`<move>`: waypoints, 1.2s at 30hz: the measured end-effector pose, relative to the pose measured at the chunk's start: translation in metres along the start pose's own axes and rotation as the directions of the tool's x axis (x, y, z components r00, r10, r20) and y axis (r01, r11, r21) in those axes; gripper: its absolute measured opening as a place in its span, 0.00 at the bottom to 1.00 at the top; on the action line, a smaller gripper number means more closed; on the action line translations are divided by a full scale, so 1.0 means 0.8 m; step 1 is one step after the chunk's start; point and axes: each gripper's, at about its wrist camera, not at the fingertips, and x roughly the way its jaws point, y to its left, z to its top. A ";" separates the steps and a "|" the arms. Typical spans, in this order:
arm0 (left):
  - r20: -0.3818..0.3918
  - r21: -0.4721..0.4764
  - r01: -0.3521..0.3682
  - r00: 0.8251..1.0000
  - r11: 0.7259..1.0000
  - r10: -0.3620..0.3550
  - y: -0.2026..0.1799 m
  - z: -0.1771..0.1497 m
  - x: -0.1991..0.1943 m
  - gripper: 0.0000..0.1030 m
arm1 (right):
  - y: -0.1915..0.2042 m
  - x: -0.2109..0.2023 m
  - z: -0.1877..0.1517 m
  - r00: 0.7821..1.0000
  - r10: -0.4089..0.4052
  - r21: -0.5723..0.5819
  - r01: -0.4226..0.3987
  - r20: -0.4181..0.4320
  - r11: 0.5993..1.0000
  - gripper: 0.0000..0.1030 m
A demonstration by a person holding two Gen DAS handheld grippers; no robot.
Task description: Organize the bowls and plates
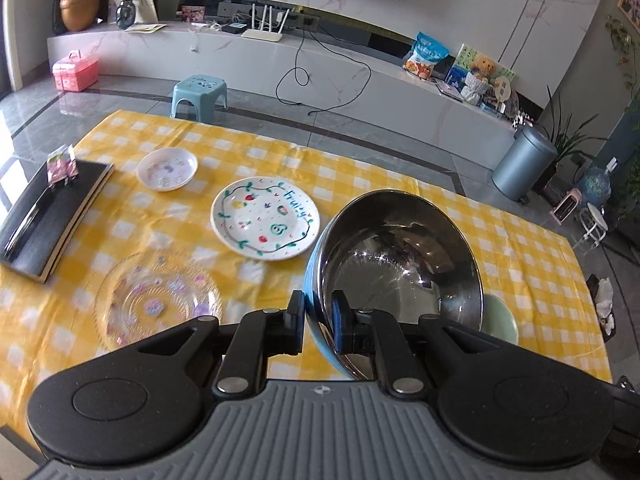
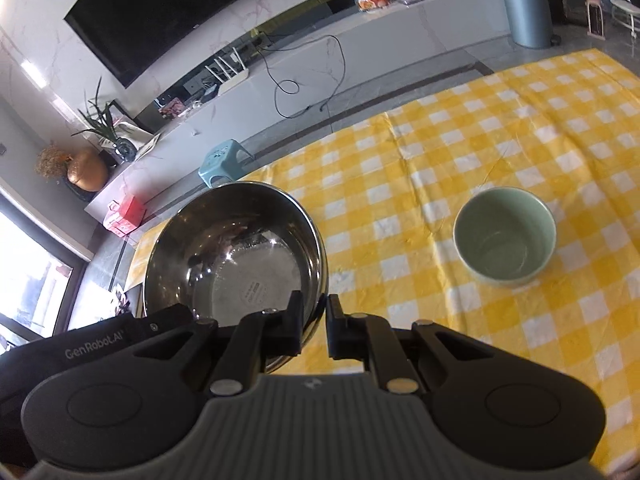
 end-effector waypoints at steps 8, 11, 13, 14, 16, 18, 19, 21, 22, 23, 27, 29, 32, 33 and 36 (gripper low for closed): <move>0.010 -0.061 0.010 1.000 0.998 -0.009 0.038 -0.032 -0.046 0.14 | 0.024 -0.034 -0.040 0.999 0.027 -0.055 -0.029 -0.042 0.998 0.09; 0.004 -0.075 0.003 1.000 0.997 -0.002 0.051 -0.045 -0.058 0.14 | 0.036 -0.042 -0.054 0.998 0.021 -0.091 -0.026 -0.053 0.996 0.09; -0.014 -0.096 0.000 1.000 0.995 -0.001 0.061 -0.052 -0.061 0.15 | 0.041 -0.044 -0.061 0.998 0.019 -0.102 -0.025 -0.064 0.994 0.09; -0.022 -0.106 -0.001 1.000 0.994 -0.001 0.066 -0.056 -0.063 0.15 | 0.043 -0.044 -0.065 0.997 0.019 -0.103 -0.026 -0.070 0.994 0.08; -0.033 -0.124 -0.002 0.999 0.992 -0.002 0.074 -0.061 -0.063 0.15 | 0.047 -0.043 -0.071 0.997 0.016 -0.111 -0.025 -0.082 0.994 0.08; -0.042 -0.140 -0.007 0.999 0.990 0.002 0.084 -0.068 -0.065 0.15 | 0.053 -0.042 -0.077 0.996 0.009 -0.121 -0.021 -0.093 0.992 0.08; -0.045 -0.148 -0.009 0.999 0.989 0.003 0.087 -0.069 -0.066 0.15 | 0.055 -0.041 -0.080 0.995 0.006 -0.126 -0.018 -0.099 0.992 0.08; -0.053 -0.166 -0.012 0.999 0.986 0.003 0.094 -0.072 -0.068 0.15 | 0.058 -0.038 -0.085 0.993 0.000 -0.131 -0.015 -0.114 0.991 0.08; -0.058 -0.172 -0.013 0.998 0.985 0.003 0.097 -0.073 -0.068 0.15 | 0.059 -0.037 -0.087 0.992 -0.003 -0.130 -0.014 -0.125 0.991 0.08; -0.061 -0.176 -0.014 0.998 0.984 0.003 0.099 -0.075 -0.070 0.15 | 0.059 -0.036 -0.087 0.991 -0.004 -0.127 -0.014 -0.134 0.992 0.08; -0.070 -0.181 -0.015 0.998 0.983 0.002 0.104 -0.078 -0.068 0.16 | 0.059 -0.030 -0.091 0.986 -0.014 -0.119 -0.006 -0.165 0.993 0.08; -0.082 -0.189 -0.014 0.997 0.982 -0.001 0.107 -0.080 -0.064 0.16 | 0.059 -0.026 -0.092 0.984 -0.020 -0.112 0.000 -0.178 0.994 0.08; -0.103 -0.208 -0.011 0.995 0.978 -0.010 0.115 -0.084 -0.056 0.16 | 0.059 -0.019 -0.093 0.981 -0.032 -0.111 0.011 -0.189 0.994 0.08; -0.109 -0.212 -0.011 0.994 0.977 -0.013 0.117 -0.085 -0.054 0.16 | 0.060 -0.017 -0.094 0.981 -0.035 -0.109 0.014 -0.193 0.994 0.08; -0.125 -0.221 -0.014 0.992 0.975 -0.014 0.123 -0.088 -0.048 0.16 | 0.063 -0.012 -0.097 0.978 -0.046 -0.117 0.022 -0.203 0.993 0.08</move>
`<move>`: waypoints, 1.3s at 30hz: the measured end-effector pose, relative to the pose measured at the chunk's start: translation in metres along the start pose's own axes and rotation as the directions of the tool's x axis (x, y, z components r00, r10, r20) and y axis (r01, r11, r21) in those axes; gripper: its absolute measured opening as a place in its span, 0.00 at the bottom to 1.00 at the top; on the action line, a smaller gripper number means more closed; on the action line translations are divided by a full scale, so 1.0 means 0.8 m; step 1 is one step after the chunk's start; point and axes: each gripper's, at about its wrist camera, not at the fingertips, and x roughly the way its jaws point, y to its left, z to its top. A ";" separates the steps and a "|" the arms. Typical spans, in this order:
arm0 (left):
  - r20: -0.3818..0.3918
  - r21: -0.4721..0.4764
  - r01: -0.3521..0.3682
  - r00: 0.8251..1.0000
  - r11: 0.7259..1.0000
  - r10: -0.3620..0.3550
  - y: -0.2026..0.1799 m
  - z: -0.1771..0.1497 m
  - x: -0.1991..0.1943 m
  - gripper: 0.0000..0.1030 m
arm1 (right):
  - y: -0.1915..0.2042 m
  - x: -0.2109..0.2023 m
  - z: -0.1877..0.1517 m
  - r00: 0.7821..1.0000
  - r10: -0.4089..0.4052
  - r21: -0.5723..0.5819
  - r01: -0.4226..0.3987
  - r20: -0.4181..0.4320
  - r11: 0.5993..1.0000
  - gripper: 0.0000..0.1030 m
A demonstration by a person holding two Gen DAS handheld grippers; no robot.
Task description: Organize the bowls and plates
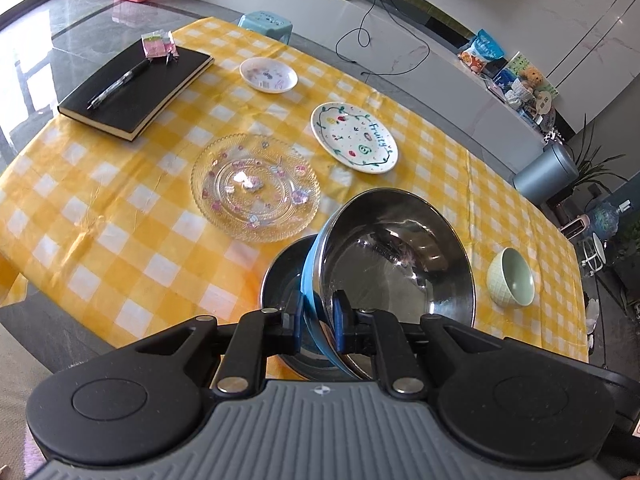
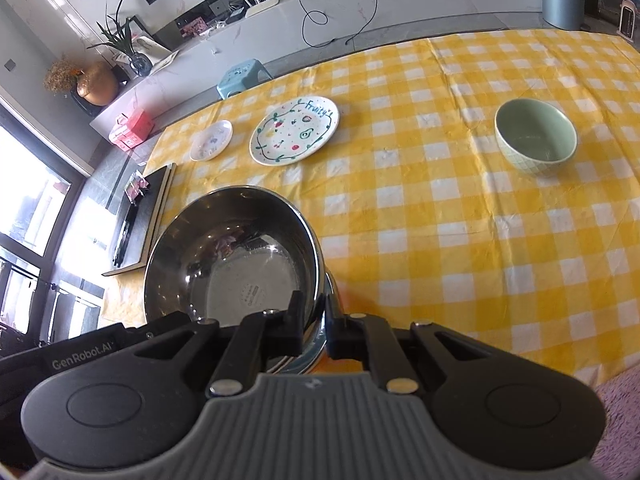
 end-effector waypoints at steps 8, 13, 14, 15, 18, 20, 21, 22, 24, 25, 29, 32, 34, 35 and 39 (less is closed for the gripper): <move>-0.040 -0.025 -0.011 0.999 1.000 0.010 0.016 -0.004 0.010 0.16 | 0.004 0.020 -0.003 0.999 -0.007 -0.001 0.007 -0.053 1.000 0.08; -0.062 -0.033 -0.009 0.998 0.999 0.007 0.020 -0.006 0.017 0.16 | 0.003 0.025 -0.004 0.998 -0.016 0.000 0.017 -0.063 1.000 0.08; -0.064 -0.032 -0.011 0.998 0.999 0.009 0.020 -0.006 0.019 0.16 | 0.002 0.026 -0.004 0.998 -0.018 0.001 0.018 -0.063 1.000 0.08; -0.065 -0.032 -0.015 0.998 0.999 0.013 0.020 -0.006 0.021 0.16 | 0.002 0.027 -0.004 0.998 -0.017 0.002 0.018 -0.064 1.000 0.08; -0.071 -0.035 -0.020 0.997 0.999 0.017 0.022 -0.006 0.025 0.16 | 0.003 0.031 -0.003 0.998 -0.019 0.002 0.020 -0.067 1.000 0.08; -0.077 -0.036 -0.022 0.997 0.999 0.019 0.022 -0.005 0.028 0.16 | 0.003 0.034 -0.004 0.998 -0.026 -0.003 0.026 -0.063 1.000 0.08; -0.078 -0.033 -0.026 0.997 0.999 0.023 0.022 -0.005 0.030 0.16 | 0.004 0.036 -0.005 0.998 -0.028 -0.005 0.028 -0.062 1.000 0.08; -0.078 -0.032 -0.029 0.997 0.999 0.026 0.022 -0.006 0.031 0.16 | 0.005 0.037 -0.005 0.998 -0.030 -0.006 0.029 -0.063 1.000 0.08; -0.082 -0.027 -0.037 0.996 0.999 0.035 0.021 -0.006 0.033 0.16 | 0.006 0.040 -0.006 0.997 -0.033 -0.010 0.032 -0.064 0.999 0.09; -0.081 -0.026 -0.039 0.996 0.999 0.037 0.022 -0.006 0.034 0.16 | 0.007 0.041 -0.006 0.997 -0.034 -0.013 0.033 -0.065 0.999 0.09; -0.077 -0.006 -0.048 0.996 0.999 0.048 0.021 -0.007 0.039 0.16 | 0.006 0.046 -0.008 0.997 -0.035 -0.016 0.034 -0.071 0.999 0.09; -0.071 0.013 -0.055 0.996 0.998 0.056 0.019 -0.008 0.040 0.16 | 0.006 0.049 -0.009 0.997 -0.037 -0.020 0.036 -0.073 0.999 0.09; -0.071 0.019 -0.056 0.996 0.998 0.057 0.019 -0.009 0.041 0.16 | 0.006 0.050 -0.010 0.996 -0.042 -0.026 0.040 -0.073 0.999 0.09; -0.072 0.019 -0.055 0.996 0.998 0.057 0.020 -0.009 0.042 0.16 | 0.007 0.050 -0.010 0.996 -0.044 -0.031 0.042 -0.071 0.999 0.09; -0.075 0.021 -0.053 0.996 0.998 0.055 0.020 -0.008 0.040 0.16 | 0.007 0.051 -0.010 0.997 -0.042 -0.034 0.040 -0.071 0.999 0.09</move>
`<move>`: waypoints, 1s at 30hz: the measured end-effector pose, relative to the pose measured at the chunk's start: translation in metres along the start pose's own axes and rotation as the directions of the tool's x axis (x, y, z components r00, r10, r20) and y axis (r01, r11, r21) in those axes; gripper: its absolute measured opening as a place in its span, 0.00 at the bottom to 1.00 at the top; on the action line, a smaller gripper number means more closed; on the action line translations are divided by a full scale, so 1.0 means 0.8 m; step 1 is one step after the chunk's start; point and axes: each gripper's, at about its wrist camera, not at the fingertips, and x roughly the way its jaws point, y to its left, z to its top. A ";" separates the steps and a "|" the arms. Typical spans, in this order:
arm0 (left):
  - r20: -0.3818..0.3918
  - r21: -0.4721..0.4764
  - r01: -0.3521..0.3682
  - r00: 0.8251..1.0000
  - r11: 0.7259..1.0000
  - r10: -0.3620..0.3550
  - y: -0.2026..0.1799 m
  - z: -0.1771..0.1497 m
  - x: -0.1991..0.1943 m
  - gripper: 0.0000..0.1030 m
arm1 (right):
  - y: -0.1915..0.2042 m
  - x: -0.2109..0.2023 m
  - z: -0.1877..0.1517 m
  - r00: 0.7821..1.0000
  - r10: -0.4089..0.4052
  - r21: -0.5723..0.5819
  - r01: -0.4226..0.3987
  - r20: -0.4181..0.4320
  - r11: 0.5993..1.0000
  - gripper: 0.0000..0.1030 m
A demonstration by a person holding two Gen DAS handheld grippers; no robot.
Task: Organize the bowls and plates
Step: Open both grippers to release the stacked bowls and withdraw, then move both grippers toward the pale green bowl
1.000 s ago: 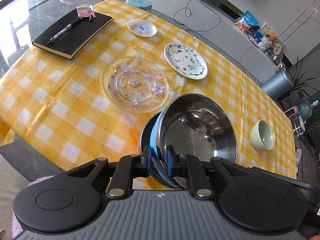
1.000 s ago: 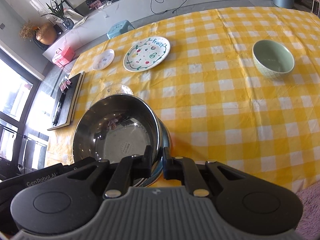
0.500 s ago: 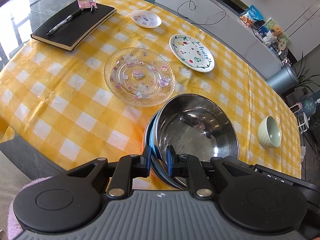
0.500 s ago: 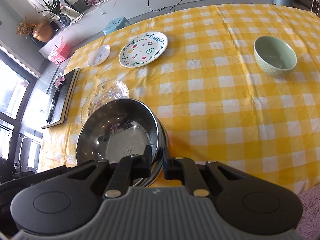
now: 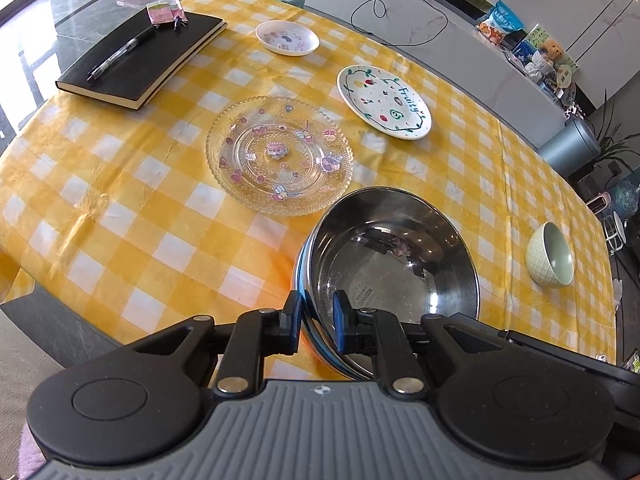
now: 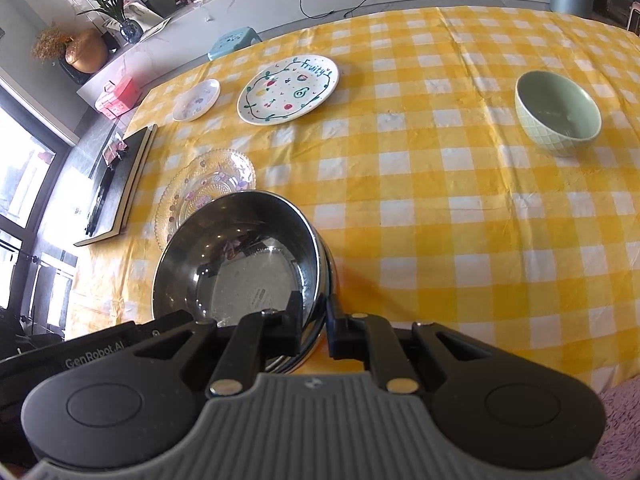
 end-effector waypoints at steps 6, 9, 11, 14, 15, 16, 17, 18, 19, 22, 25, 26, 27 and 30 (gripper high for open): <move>0.014 -0.007 0.029 0.999 1.000 -0.029 -0.002 0.003 -0.010 0.35 | -0.003 -0.008 0.001 1.000 0.028 0.015 -0.028 0.013 0.999 0.26; 0.041 0.008 0.023 0.999 1.000 -0.024 -0.007 0.005 -0.020 0.41 | -0.006 -0.017 0.002 0.999 0.042 0.017 -0.042 0.028 0.999 0.27; 0.059 0.017 0.018 0.998 1.000 -0.019 -0.012 0.006 -0.028 0.42 | -0.010 -0.024 0.004 0.998 0.049 0.019 -0.050 0.043 0.999 0.28; 0.088 0.038 0.009 0.996 0.999 -0.012 -0.023 0.008 -0.039 0.43 | -0.015 -0.033 0.006 0.997 0.056 0.025 -0.057 0.060 0.998 0.29; 0.094 0.046 0.008 0.995 0.999 -0.012 -0.027 0.008 -0.042 0.43 | -0.017 -0.037 0.007 0.996 0.056 0.027 -0.058 0.067 0.998 0.29; 0.099 0.052 0.008 0.995 0.999 -0.013 -0.031 0.008 -0.044 0.43 | -0.020 -0.041 0.008 0.996 0.056 0.027 -0.058 0.075 0.998 0.30; 0.104 0.059 0.009 0.995 0.998 -0.015 -0.035 0.008 -0.047 0.43 | -0.022 -0.045 0.008 0.995 0.054 0.026 -0.057 0.082 0.998 0.33; 0.107 0.068 0.010 0.994 0.998 -0.017 -0.040 0.008 -0.049 0.43 | -0.025 -0.049 0.008 0.994 0.051 0.024 -0.054 0.091 0.998 0.34; 0.111 0.077 0.011 0.994 0.997 -0.019 -0.045 0.007 -0.051 0.43 | -0.028 -0.053 0.009 0.994 0.048 0.022 -0.050 0.101 0.999 0.34; 0.119 0.105 0.018 0.993 0.994 -0.030 -0.062 0.005 -0.054 0.43 | -0.040 -0.066 0.011 0.990 0.029 0.020 -0.032 0.136 0.999 0.37; 0.111 0.127 0.032 0.993 0.991 -0.047 -0.081 0.003 -0.054 0.43 | -0.057 -0.077 0.013 0.986 0.000 0.028 -0.005 0.169 1.000 0.38; 0.106 0.136 0.040 0.993 0.990 -0.055 -0.089 0.002 -0.052 0.43 | -0.063 -0.080 0.014 0.984 -0.009 0.034 0.003 0.179 0.999 0.39; 0.102 0.146 0.046 0.993 0.988 -0.061 -0.096 0.002 -0.051 0.43 | -0.070 -0.084 0.014 0.982 -0.019 0.040 0.012 0.190 0.999 0.39; 0.093 0.184 0.054 0.993 0.981 -0.073 -0.119 -0.001 -0.045 0.43 | -0.094 -0.093 0.018 0.975 -0.054 0.058 0.042 0.218 0.997 0.39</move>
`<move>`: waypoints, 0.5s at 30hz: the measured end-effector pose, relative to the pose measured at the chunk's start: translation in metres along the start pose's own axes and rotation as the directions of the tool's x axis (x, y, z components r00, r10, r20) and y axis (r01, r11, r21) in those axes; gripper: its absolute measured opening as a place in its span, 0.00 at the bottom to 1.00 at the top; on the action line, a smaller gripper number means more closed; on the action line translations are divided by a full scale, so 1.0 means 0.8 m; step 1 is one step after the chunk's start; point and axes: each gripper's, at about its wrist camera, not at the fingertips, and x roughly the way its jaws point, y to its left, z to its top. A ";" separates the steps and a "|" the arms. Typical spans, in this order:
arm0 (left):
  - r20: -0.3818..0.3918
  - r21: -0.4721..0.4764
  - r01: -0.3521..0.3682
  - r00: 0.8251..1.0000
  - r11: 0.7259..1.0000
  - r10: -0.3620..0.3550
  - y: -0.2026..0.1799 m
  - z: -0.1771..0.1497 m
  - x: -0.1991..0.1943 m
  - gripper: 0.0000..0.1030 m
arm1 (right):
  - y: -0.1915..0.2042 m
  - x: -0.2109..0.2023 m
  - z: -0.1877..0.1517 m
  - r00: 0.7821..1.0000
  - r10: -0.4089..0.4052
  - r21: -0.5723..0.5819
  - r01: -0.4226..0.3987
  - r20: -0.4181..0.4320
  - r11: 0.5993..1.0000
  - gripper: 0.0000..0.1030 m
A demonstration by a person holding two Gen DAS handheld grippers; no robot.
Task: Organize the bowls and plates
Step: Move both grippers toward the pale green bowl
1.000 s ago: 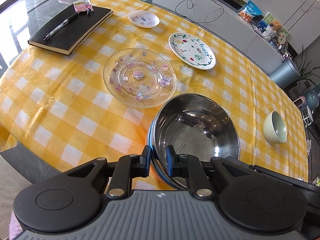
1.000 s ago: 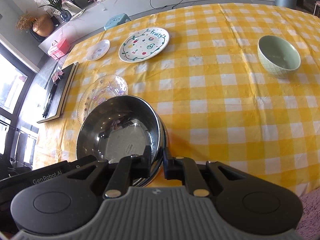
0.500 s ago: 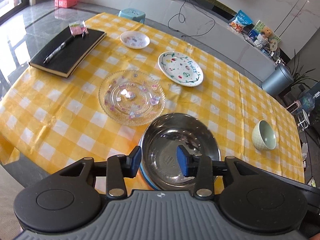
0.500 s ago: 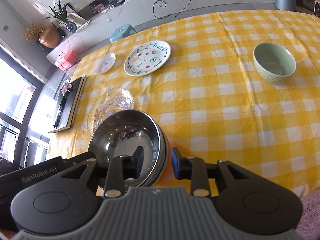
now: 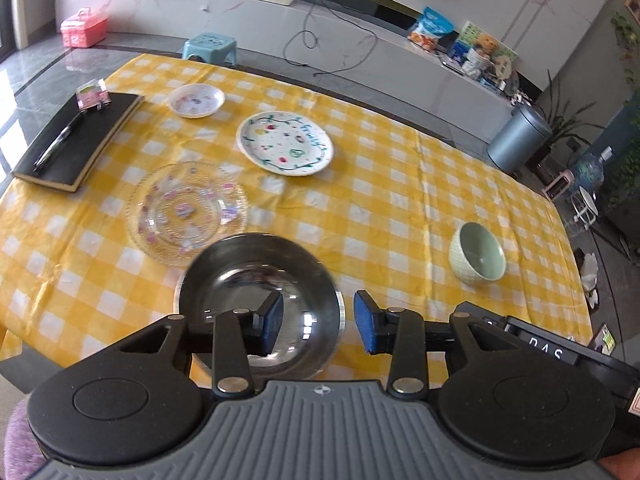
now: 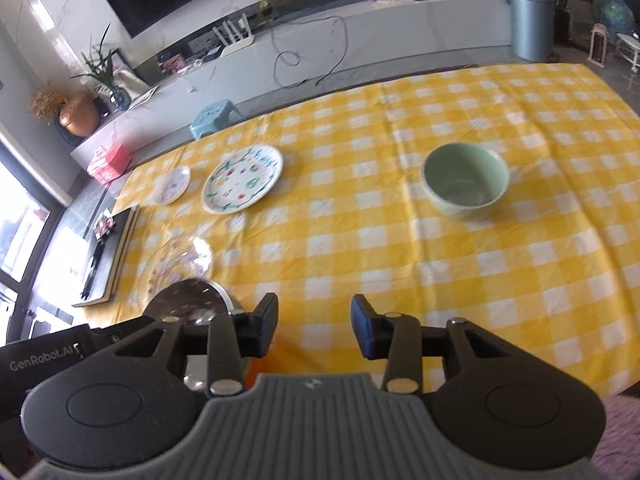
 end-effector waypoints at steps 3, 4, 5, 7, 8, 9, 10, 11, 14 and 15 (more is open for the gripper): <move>-0.004 0.038 0.014 1.000 0.999 -0.014 -0.024 0.002 0.007 0.43 | -0.025 -0.005 0.009 0.999 -0.035 0.036 0.034 0.030 0.999 0.43; -0.003 0.049 0.019 1.000 0.999 -0.019 -0.031 0.004 0.009 0.43 | -0.032 -0.006 0.012 0.998 -0.041 0.048 0.039 0.038 0.998 0.43; 0.000 0.062 0.023 1.000 0.998 -0.023 -0.040 0.005 0.012 0.43 | -0.041 -0.007 0.016 0.998 -0.047 0.062 0.044 0.044 0.997 0.44; 0.004 0.087 0.024 1.000 0.996 -0.024 -0.055 0.008 0.018 0.43 | -0.056 -0.008 0.024 0.997 -0.051 0.085 0.046 0.057 0.995 0.45; 0.009 0.100 0.025 1.000 0.995 -0.026 -0.065 0.010 0.021 0.43 | -0.061 -0.009 0.028 0.997 -0.053 0.093 0.047 0.064 0.995 0.46; 0.013 0.113 0.027 0.999 0.993 -0.029 -0.073 0.011 0.024 0.43 | -0.068 -0.009 0.032 0.996 -0.056 0.100 0.048 0.073 0.994 0.46; 0.018 0.128 0.030 0.999 0.991 -0.033 -0.081 0.013 0.027 0.43 | -0.074 -0.010 0.037 0.995 -0.062 0.106 0.053 0.082 0.993 0.46; 0.023 0.139 0.033 0.999 0.990 -0.037 -0.089 0.015 0.030 0.43 | -0.078 -0.010 0.041 0.993 -0.070 0.112 0.059 0.091 0.992 0.46; 0.033 0.161 0.051 0.998 0.986 -0.057 -0.109 0.020 0.040 0.43 | -0.090 -0.007 0.056 0.991 -0.085 0.131 0.071 0.105 0.989 0.53; 0.032 0.163 0.060 0.997 0.985 -0.066 -0.115 0.023 0.044 0.43 | -0.093 -0.005 0.062 0.990 -0.086 0.137 0.070 0.111 0.988 0.55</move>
